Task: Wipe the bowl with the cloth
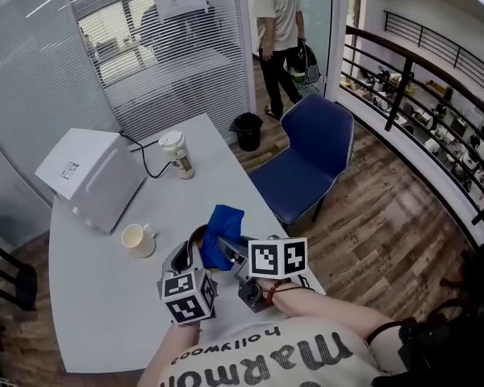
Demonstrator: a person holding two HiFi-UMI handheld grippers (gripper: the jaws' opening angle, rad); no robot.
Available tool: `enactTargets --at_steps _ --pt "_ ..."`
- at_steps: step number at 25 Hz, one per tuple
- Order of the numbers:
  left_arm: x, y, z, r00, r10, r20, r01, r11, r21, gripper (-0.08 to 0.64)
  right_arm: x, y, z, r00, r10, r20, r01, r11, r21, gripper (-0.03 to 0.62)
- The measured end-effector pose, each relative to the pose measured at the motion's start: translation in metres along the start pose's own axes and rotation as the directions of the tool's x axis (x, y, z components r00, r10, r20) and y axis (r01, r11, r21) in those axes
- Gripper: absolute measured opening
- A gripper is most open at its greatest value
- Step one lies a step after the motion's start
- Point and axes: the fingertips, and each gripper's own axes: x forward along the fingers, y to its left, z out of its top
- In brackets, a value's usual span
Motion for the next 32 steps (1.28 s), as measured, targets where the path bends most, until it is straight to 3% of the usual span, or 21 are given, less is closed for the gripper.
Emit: enactTargets --at_steps 3,7,13,19,26,32 --pt "0.0 -0.014 0.004 0.999 -0.045 0.001 0.045 0.999 -0.003 0.031 0.004 0.023 -0.003 0.996 0.073 -0.055 -0.08 0.988 -0.134 0.061" --pt "-0.002 -0.025 0.002 0.998 -0.066 -0.019 0.066 0.998 0.005 0.038 0.005 0.016 -0.006 0.997 0.01 -0.08 -0.027 0.976 -0.216 0.061" --pt "-0.001 -0.037 -0.003 0.995 -0.089 -0.049 0.091 0.995 0.044 0.06 0.009 -0.009 -0.011 0.991 -0.103 -0.091 0.077 0.965 -0.249 0.06" --pt "0.004 -0.039 -0.013 0.996 -0.059 -0.071 0.066 0.993 0.095 0.067 0.013 -0.035 -0.016 0.978 -0.191 -0.084 0.162 0.947 -0.277 0.061" --pt "0.005 -0.029 -0.02 0.997 -0.018 -0.077 0.025 0.995 0.096 0.067 0.013 -0.047 -0.019 0.966 -0.24 -0.093 0.203 0.933 -0.296 0.061" --pt "0.009 -0.01 -0.024 0.996 0.018 -0.088 -0.015 0.999 0.033 0.072 0.013 -0.056 -0.014 0.963 -0.255 -0.088 0.222 0.934 -0.28 0.06"
